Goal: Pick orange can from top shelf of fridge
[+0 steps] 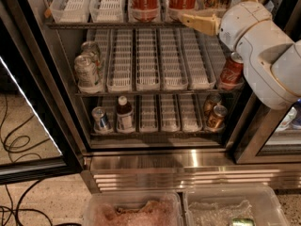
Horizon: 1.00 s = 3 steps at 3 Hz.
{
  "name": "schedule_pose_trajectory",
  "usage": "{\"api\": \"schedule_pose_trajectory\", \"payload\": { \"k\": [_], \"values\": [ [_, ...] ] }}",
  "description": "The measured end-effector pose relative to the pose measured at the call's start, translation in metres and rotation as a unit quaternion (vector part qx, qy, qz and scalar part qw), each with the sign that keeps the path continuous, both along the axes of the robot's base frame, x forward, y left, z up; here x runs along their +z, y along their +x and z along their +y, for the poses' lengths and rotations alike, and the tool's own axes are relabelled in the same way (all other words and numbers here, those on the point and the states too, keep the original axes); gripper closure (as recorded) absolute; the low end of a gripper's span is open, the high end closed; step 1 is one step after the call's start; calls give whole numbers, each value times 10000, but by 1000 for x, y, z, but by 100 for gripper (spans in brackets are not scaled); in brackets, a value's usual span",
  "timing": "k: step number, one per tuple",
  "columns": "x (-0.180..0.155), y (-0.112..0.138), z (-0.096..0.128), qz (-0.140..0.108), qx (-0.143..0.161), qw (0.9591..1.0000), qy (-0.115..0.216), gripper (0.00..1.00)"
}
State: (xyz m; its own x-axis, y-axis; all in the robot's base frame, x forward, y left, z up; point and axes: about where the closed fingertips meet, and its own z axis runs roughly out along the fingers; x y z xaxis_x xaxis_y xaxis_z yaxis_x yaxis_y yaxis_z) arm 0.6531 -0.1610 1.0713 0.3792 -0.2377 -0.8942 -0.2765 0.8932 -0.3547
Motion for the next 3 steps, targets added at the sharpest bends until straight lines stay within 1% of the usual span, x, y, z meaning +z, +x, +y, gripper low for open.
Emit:
{"api": "schedule_pose_trajectory", "payload": {
  "k": [1,2,3],
  "values": [
    [10,7,-4,-47,-98,9995,289,0],
    [10,6,-7,-12,-171,9991,387,0],
    [9,6,-3,4,-114,9992,375,0]
  ]
}}
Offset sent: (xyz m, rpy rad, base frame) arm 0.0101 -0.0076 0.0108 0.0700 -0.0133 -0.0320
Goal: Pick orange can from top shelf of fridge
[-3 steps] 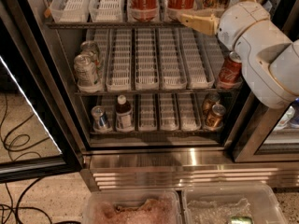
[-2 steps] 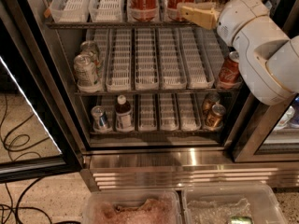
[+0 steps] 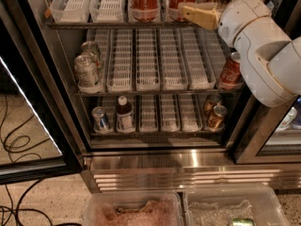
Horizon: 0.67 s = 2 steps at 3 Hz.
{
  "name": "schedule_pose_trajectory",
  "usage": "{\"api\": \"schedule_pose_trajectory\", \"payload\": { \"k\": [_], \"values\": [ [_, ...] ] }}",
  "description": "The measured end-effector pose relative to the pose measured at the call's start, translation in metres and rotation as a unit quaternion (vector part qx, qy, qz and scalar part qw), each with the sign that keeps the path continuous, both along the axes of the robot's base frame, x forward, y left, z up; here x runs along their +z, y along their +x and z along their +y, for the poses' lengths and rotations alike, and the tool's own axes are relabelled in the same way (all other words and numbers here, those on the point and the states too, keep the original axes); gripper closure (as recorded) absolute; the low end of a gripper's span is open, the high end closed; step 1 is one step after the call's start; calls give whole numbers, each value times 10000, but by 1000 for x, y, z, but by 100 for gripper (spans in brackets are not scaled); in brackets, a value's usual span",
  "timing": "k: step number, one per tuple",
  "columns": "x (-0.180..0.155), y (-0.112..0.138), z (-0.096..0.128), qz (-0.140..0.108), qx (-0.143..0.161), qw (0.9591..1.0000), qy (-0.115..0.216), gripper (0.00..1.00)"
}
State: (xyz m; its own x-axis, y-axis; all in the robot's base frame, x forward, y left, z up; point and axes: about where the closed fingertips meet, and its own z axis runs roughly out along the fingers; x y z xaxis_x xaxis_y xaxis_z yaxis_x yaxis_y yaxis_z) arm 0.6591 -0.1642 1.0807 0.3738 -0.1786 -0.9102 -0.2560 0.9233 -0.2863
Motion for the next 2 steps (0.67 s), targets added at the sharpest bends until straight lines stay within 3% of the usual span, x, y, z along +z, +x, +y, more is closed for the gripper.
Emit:
{"api": "schedule_pose_trajectory", "payload": {
  "k": [2],
  "values": [
    [-17,-13,16,263,615,9975,-223,0]
  ]
}}
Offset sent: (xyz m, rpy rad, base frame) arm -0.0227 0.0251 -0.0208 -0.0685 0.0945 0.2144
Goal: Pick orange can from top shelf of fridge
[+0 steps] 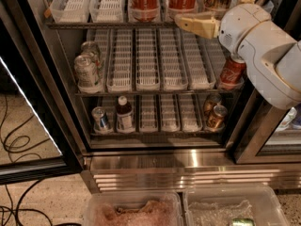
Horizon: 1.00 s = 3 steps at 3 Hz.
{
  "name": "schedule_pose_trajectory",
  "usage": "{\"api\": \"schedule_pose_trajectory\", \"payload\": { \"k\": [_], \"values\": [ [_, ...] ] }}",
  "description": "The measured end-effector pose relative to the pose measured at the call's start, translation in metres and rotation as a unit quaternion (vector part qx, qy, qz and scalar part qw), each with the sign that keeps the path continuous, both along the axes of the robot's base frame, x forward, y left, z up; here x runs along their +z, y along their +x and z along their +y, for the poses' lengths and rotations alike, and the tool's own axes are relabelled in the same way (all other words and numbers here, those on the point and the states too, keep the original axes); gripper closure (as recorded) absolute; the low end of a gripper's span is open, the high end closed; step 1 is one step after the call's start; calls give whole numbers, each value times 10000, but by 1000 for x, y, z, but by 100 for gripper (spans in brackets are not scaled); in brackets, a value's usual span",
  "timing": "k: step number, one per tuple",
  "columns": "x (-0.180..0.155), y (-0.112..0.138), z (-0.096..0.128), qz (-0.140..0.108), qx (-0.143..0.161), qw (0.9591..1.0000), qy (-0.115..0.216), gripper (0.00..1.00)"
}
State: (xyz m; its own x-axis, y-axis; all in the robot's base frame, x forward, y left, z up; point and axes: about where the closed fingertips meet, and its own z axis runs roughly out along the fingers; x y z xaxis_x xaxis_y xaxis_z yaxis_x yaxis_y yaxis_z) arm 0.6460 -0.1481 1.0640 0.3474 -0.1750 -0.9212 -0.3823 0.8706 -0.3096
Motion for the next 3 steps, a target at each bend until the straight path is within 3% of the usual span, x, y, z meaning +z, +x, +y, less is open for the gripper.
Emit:
{"api": "schedule_pose_trajectory", "payload": {
  "k": [1,3],
  "values": [
    [0,0,0,0,0,10000,0,10],
    [0,0,0,-3,-3,10000,0,5]
  ]
}}
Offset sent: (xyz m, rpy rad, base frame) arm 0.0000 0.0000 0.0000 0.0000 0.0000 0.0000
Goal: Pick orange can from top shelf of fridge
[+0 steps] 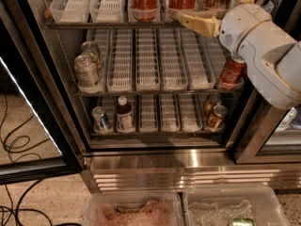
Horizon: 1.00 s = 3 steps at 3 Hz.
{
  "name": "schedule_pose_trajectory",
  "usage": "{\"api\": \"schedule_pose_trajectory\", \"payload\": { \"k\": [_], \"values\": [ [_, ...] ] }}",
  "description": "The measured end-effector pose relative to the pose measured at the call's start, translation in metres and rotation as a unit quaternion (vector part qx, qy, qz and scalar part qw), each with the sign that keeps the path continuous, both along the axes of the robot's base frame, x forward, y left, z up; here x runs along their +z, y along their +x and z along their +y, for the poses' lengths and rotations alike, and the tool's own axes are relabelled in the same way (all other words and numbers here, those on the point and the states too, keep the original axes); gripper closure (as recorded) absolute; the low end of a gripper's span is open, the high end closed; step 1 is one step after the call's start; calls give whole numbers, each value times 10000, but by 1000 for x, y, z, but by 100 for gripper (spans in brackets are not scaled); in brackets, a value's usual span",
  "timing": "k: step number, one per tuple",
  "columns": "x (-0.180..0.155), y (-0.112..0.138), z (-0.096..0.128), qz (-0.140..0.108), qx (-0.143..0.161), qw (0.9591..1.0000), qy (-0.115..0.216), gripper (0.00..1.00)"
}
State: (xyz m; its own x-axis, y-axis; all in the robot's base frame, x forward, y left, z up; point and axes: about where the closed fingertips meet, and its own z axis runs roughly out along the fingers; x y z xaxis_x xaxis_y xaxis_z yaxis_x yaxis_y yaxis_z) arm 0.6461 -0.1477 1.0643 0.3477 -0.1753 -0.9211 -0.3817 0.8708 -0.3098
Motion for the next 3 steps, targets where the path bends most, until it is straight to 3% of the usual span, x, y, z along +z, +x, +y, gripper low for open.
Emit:
{"api": "schedule_pose_trajectory", "payload": {
  "k": [3],
  "values": [
    [5,8,-10,-109,-760,9967,252,0]
  ]
}}
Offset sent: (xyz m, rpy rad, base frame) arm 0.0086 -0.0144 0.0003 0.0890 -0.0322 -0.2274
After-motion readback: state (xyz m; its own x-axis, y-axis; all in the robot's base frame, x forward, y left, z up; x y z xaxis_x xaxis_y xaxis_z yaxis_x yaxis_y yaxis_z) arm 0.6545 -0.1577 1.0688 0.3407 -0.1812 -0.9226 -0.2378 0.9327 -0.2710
